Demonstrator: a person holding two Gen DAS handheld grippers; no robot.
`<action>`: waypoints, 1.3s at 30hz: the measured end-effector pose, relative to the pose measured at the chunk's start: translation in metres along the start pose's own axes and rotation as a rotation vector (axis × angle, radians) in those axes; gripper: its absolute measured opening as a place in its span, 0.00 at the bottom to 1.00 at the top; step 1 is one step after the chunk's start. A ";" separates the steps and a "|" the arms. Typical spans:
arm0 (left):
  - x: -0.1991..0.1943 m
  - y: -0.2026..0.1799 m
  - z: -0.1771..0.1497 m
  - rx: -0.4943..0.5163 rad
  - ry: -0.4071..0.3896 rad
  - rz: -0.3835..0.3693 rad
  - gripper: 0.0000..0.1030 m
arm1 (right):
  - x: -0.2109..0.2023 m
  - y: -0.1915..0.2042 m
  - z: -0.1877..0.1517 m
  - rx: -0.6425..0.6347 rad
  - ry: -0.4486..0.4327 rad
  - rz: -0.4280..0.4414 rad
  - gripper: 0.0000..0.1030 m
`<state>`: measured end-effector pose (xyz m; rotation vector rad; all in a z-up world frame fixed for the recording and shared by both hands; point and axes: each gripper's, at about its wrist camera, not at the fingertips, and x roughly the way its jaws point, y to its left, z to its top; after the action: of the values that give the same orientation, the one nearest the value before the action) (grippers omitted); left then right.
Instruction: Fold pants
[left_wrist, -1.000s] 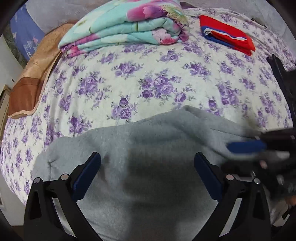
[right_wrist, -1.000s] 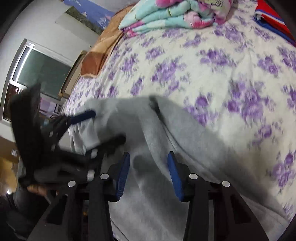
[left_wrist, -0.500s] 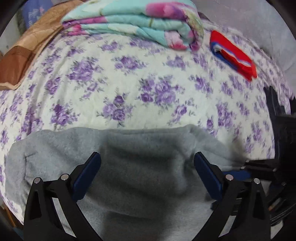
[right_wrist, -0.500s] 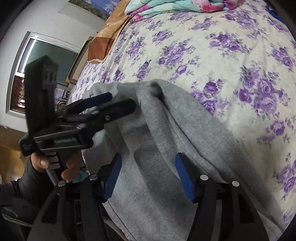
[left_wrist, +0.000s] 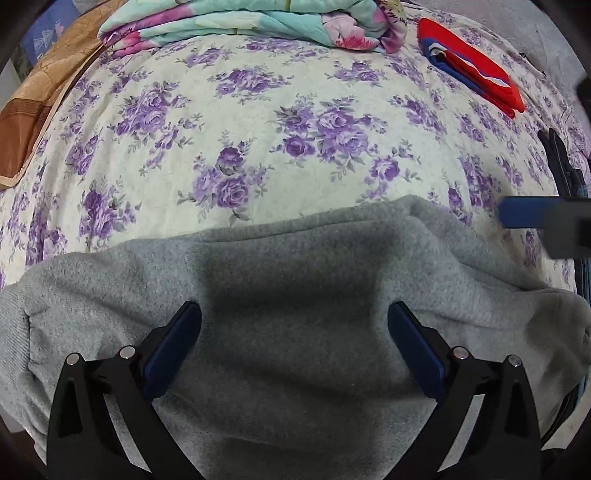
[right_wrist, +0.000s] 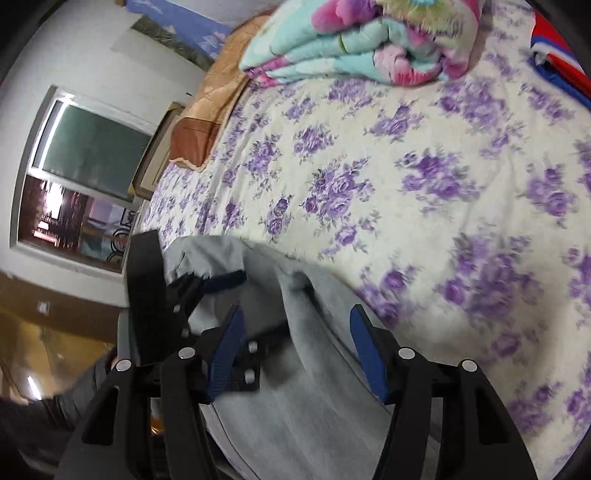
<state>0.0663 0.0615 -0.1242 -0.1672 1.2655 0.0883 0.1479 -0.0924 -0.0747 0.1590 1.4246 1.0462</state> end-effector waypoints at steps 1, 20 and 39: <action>-0.001 0.001 -0.002 -0.001 0.001 -0.002 0.96 | 0.006 0.000 0.003 0.012 0.017 0.015 0.59; -0.023 0.024 -0.025 -0.003 -0.027 0.052 0.95 | 0.067 0.016 0.038 -0.165 -0.030 -0.370 0.26; -0.052 0.056 -0.075 0.046 -0.061 0.196 0.95 | -0.032 -0.065 -0.097 0.228 -0.201 -0.339 0.09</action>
<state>-0.0284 0.1051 -0.1008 -0.0005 1.2198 0.2311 0.1032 -0.1976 -0.1156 0.1757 1.3280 0.5734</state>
